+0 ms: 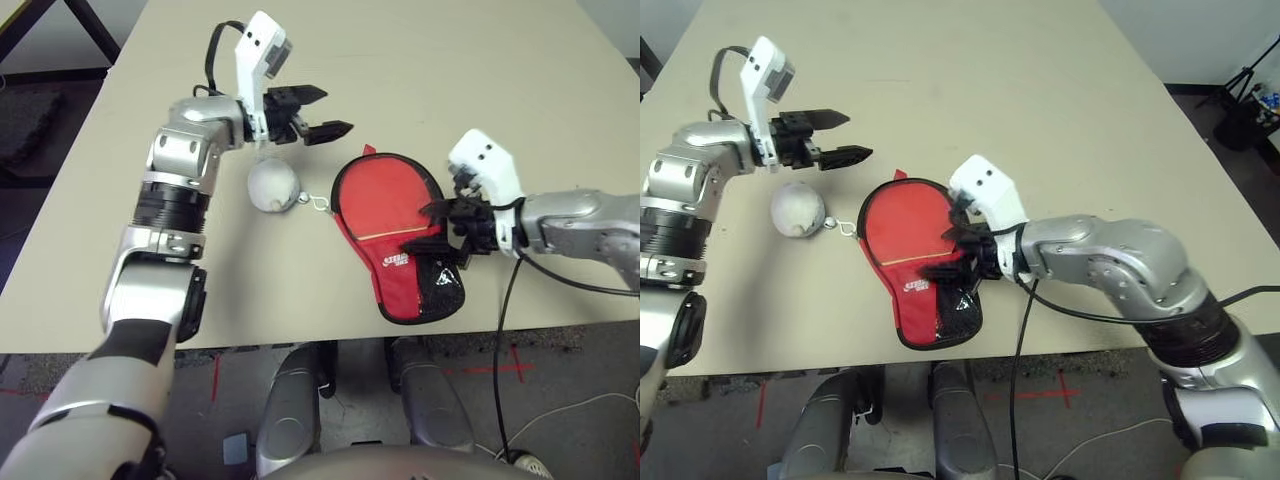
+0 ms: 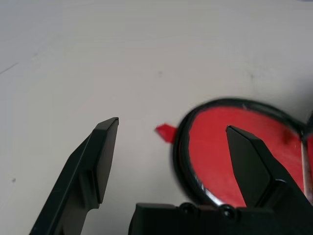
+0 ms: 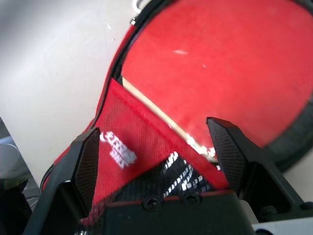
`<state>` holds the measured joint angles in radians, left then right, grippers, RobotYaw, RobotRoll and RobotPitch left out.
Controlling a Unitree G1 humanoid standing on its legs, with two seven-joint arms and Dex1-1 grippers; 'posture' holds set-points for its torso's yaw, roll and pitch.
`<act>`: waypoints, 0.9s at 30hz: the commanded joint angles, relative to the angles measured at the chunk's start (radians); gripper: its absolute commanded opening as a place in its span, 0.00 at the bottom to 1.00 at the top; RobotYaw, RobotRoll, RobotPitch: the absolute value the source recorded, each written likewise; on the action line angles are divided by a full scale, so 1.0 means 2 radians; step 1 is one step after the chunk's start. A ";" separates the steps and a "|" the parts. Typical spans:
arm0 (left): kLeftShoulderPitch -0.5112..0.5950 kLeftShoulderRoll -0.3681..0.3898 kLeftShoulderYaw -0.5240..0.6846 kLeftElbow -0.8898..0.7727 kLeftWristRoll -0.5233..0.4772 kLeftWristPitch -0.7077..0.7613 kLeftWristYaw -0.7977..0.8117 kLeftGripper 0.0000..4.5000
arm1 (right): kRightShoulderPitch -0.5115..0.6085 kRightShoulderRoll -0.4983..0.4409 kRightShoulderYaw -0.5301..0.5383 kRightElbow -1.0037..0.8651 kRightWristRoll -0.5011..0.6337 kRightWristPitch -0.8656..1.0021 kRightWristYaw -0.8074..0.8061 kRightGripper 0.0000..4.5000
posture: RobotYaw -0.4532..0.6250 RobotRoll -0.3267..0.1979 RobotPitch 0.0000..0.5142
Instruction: Store the ping-pong paddle in its case and zip it.
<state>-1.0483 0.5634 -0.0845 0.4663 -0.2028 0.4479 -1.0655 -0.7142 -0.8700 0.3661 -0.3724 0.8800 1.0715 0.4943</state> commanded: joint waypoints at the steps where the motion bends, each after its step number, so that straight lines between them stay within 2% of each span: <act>1: 0.003 0.022 -0.011 -0.008 0.009 0.005 -0.025 1.00 | -0.006 0.024 0.024 0.022 -0.056 -0.008 0.027 1.00 | 0.37 0.62 0.43; 9: 0.000 0.054 -0.024 0.001 0.025 0.001 -0.057 1.00 | -0.023 0.069 0.066 0.080 -0.166 -0.034 0.083 1.00 | 0.39 0.62 0.43; 16: -0.009 0.066 -0.027 0.004 0.034 0.006 -0.074 1.00 | -0.022 0.070 0.101 0.094 -0.237 -0.042 0.134 1.00 | 0.39 0.62 0.45; 27: -0.014 0.096 -0.049 0.002 0.049 0.013 -0.125 1.00 | -0.020 0.069 0.120 0.090 -0.310 -0.043 0.171 1.00 | 0.38 0.62 0.46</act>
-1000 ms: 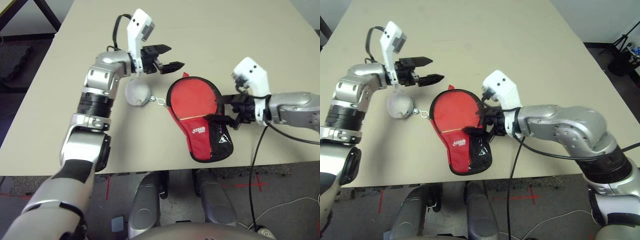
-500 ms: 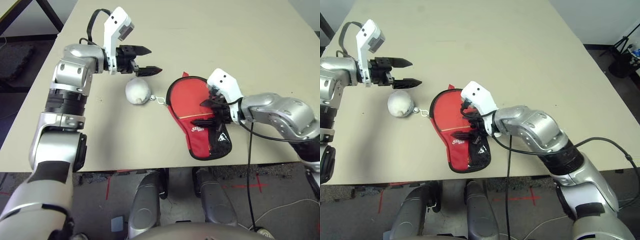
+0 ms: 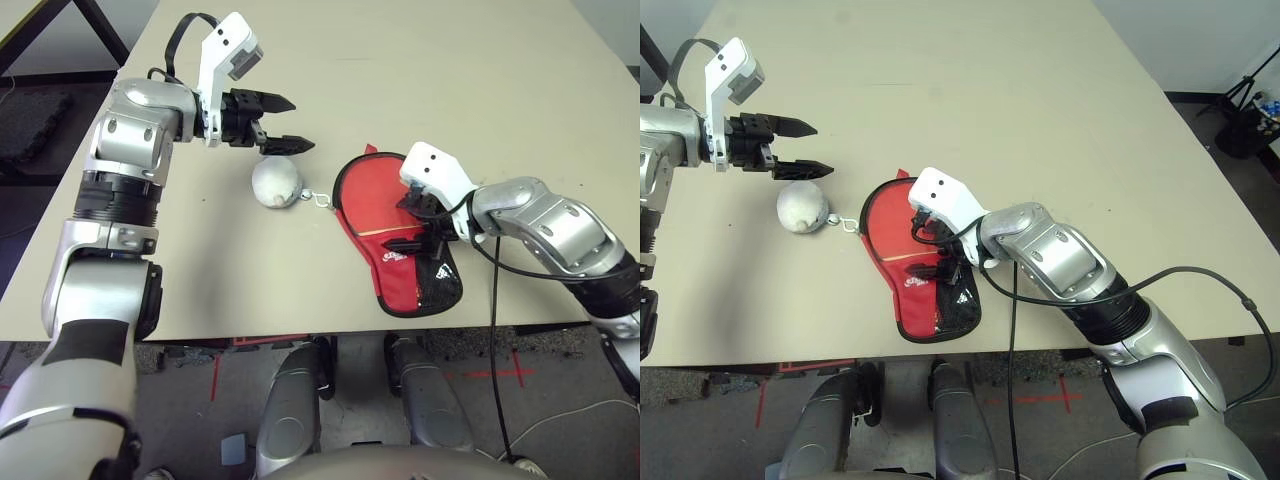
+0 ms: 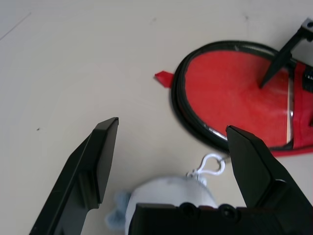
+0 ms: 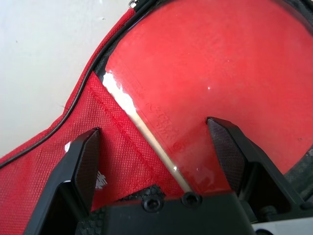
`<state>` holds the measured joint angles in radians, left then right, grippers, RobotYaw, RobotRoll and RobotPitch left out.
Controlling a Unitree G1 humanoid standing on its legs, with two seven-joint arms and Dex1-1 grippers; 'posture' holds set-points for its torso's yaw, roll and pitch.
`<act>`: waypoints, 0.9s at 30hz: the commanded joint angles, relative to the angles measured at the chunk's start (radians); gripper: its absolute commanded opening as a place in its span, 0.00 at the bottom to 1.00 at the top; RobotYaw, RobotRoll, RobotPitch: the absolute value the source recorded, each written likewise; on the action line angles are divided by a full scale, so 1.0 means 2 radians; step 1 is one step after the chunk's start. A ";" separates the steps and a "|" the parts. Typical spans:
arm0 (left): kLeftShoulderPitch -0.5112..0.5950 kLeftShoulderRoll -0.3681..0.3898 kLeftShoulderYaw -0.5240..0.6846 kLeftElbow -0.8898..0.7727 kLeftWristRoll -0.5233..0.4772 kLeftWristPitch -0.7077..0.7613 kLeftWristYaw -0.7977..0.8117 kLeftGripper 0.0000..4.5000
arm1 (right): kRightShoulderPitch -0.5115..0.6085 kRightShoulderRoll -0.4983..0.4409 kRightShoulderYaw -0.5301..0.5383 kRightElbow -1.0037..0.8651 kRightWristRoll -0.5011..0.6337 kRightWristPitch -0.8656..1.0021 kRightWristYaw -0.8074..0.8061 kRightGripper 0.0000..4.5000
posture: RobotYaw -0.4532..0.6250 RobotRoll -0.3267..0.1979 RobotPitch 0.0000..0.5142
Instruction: Store the ping-pong paddle in its case and zip it.
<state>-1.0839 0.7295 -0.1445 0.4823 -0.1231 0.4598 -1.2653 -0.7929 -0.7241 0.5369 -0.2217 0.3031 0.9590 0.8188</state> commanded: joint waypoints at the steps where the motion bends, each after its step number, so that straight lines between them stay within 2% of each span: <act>1: 0.008 0.016 -0.023 -0.011 0.011 0.009 -0.032 1.00 | 0.021 -0.003 0.033 0.014 -0.026 0.012 0.010 1.00 | 0.38 0.62 0.46; 8: 0.037 0.036 -0.046 -0.029 0.030 0.002 -0.050 1.00 | 0.023 0.004 0.030 0.016 -0.050 0.009 0.019 1.00 | 0.37 0.62 0.47; 16: 0.042 0.032 -0.065 0.016 0.083 -0.062 -0.023 1.00 | 0.020 0.016 0.023 0.015 -0.061 0.012 0.025 1.00 | 0.36 0.62 0.47; 20: 0.056 0.021 -0.089 0.052 0.116 -0.099 -0.011 1.00 | 0.015 0.025 0.018 0.014 -0.064 0.016 0.027 1.00 | 0.36 0.62 0.48; 27: 0.064 -0.006 -0.101 0.076 0.126 -0.104 -0.023 1.00 | 0.015 0.030 0.017 0.017 -0.072 0.016 0.031 1.00 | 0.35 0.62 0.48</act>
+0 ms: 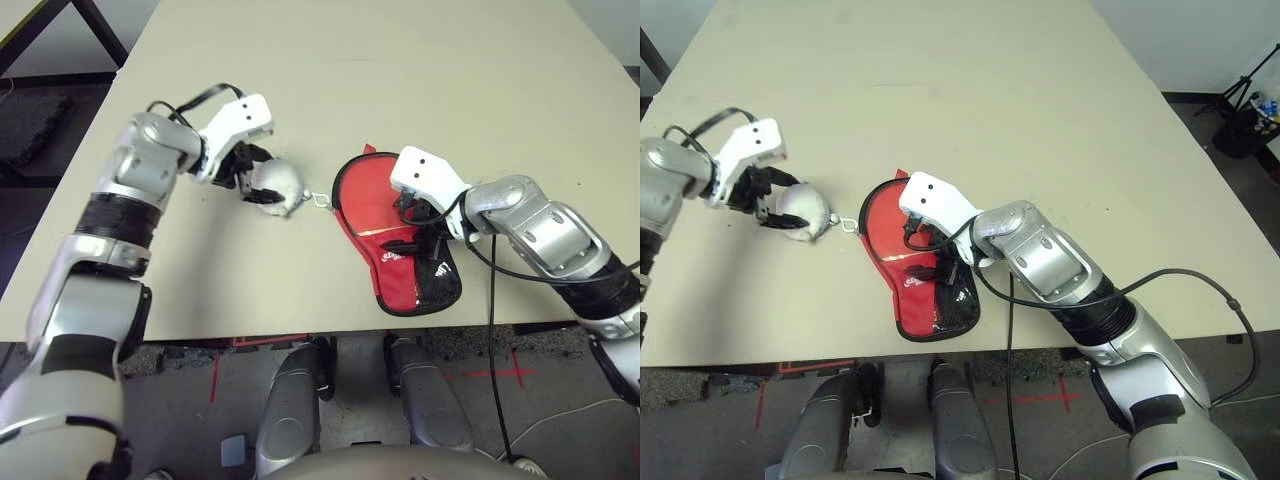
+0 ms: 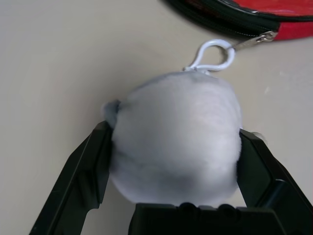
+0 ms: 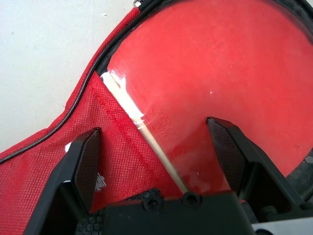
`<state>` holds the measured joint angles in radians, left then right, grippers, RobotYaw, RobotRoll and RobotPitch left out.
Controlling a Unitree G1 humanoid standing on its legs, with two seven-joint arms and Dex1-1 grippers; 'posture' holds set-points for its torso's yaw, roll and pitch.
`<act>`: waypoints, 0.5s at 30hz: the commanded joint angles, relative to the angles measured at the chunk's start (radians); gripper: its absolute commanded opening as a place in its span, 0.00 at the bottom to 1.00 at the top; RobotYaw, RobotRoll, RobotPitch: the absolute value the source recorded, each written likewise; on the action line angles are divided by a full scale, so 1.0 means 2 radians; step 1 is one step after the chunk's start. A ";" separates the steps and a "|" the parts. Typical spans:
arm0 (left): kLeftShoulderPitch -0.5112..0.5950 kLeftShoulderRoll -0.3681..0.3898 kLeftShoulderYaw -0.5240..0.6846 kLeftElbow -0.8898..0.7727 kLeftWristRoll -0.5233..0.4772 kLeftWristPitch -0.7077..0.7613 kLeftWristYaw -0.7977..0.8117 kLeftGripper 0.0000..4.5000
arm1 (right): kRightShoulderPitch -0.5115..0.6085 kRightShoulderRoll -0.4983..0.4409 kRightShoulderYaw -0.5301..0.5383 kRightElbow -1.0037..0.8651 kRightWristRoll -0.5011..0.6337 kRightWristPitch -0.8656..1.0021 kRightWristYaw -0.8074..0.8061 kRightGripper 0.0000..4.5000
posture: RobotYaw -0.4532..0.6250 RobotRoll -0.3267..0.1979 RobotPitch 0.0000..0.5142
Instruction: Store the ping-pong paddle in its case and zip it.
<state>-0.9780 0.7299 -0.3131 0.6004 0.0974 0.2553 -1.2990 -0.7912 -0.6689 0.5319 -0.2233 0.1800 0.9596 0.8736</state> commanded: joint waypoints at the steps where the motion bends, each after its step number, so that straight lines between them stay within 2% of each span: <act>1: 0.012 -0.011 -0.020 0.021 0.018 -0.003 -0.009 1.00 | 0.014 0.004 0.019 0.019 -0.011 0.015 0.003 1.00 | 0.35 0.62 0.48; 4: 0.010 -0.024 -0.026 0.040 0.027 -0.007 -0.010 1.00 | 0.012 0.009 0.019 0.024 -0.014 0.014 0.002 1.00 | 0.35 0.62 0.48; 5: 0.007 -0.028 -0.027 0.047 0.030 -0.012 -0.008 0.96 | 0.011 0.010 0.019 0.026 -0.015 0.013 0.002 1.00 | 0.35 0.62 0.48; 8: 0.001 -0.037 -0.025 0.060 0.032 -0.016 -0.004 0.80 | 0.010 0.015 0.018 0.031 -0.019 0.011 0.004 1.00 | 0.35 0.62 0.47; 15: -0.042 -0.068 0.004 0.094 0.014 -0.029 0.021 0.34 | 0.010 0.020 0.015 0.035 -0.027 0.010 0.005 1.00 | 0.35 0.62 0.47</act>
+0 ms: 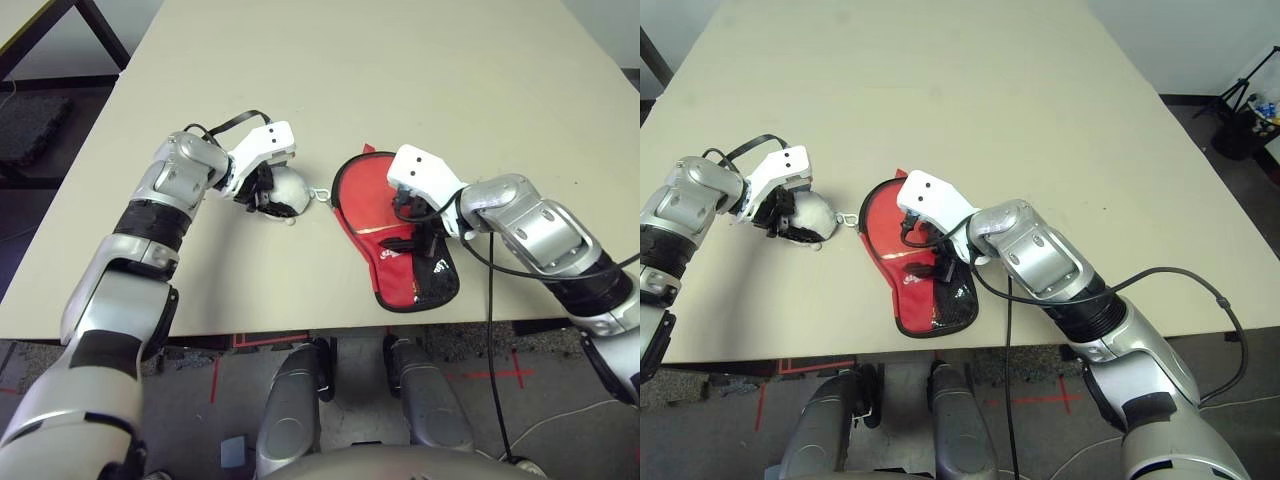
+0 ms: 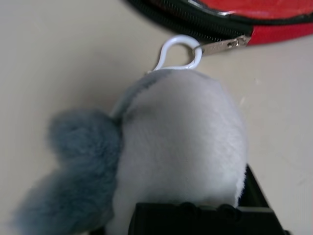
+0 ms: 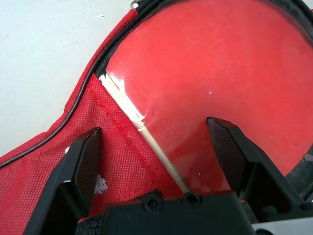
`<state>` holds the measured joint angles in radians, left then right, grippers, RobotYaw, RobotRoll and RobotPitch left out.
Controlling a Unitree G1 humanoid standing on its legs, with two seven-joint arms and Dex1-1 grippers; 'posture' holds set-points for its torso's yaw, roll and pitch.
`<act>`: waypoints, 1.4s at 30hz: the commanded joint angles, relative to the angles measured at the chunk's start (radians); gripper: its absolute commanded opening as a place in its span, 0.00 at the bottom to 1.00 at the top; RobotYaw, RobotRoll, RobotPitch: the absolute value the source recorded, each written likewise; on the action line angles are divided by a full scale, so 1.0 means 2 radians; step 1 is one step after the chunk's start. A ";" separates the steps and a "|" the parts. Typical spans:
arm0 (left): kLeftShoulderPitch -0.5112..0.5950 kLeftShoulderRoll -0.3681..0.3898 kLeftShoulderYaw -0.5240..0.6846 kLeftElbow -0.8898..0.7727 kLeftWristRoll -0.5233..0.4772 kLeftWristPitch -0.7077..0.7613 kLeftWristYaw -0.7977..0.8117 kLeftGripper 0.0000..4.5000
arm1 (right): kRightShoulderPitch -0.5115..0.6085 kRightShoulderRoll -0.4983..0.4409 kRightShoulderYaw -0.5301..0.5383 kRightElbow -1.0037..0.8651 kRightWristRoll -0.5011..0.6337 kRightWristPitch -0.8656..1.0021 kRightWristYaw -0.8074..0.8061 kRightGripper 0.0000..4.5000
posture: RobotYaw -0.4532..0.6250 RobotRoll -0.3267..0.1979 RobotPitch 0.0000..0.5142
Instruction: Store the ping-pong paddle in its case and zip it.
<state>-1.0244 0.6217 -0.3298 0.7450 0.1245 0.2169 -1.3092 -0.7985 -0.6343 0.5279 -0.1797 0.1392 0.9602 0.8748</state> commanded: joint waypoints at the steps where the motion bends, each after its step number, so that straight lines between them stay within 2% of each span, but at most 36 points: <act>1: -0.032 -0.018 0.016 0.035 0.002 -0.019 0.037 0.29 | 0.015 0.003 0.017 0.014 -0.007 0.009 0.005 1.00 | 0.35 0.62 0.47; 5: -0.082 -0.040 0.032 0.102 0.008 -0.071 0.097 0.17 | 0.017 0.004 0.017 0.015 -0.010 0.010 0.005 1.00 | 0.35 0.62 0.46; 10: -0.135 -0.076 0.037 0.188 0.020 -0.125 0.175 0.17 | 0.022 0.006 0.017 0.016 -0.014 0.009 0.006 1.00 | 0.35 0.62 0.46; 16: -0.160 -0.126 0.026 0.252 0.052 -0.159 0.244 0.17 | 0.028 0.009 0.017 0.017 -0.016 0.010 0.006 1.00 | 0.34 0.62 0.47; 26: -0.182 -0.220 0.025 0.296 0.093 -0.175 0.374 0.17 | 0.035 0.024 0.019 0.020 -0.020 0.014 0.001 1.00 | 0.31 0.62 0.52; 31: -0.200 -0.246 0.032 0.304 0.105 -0.186 0.430 0.17 | 0.039 0.030 0.021 0.015 -0.021 0.018 0.001 1.00 | 0.30 0.62 0.54; 42: -0.214 -0.321 0.040 0.309 0.108 -0.202 0.445 0.17 | 0.048 0.038 0.019 0.017 -0.023 0.019 -0.004 1.00 | 0.27 0.62 0.56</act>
<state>-1.4374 -0.0026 -0.2540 1.3547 0.3247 -0.1696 -0.4174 -0.7569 -0.5682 0.5026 -0.2042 0.0956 0.9613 0.8641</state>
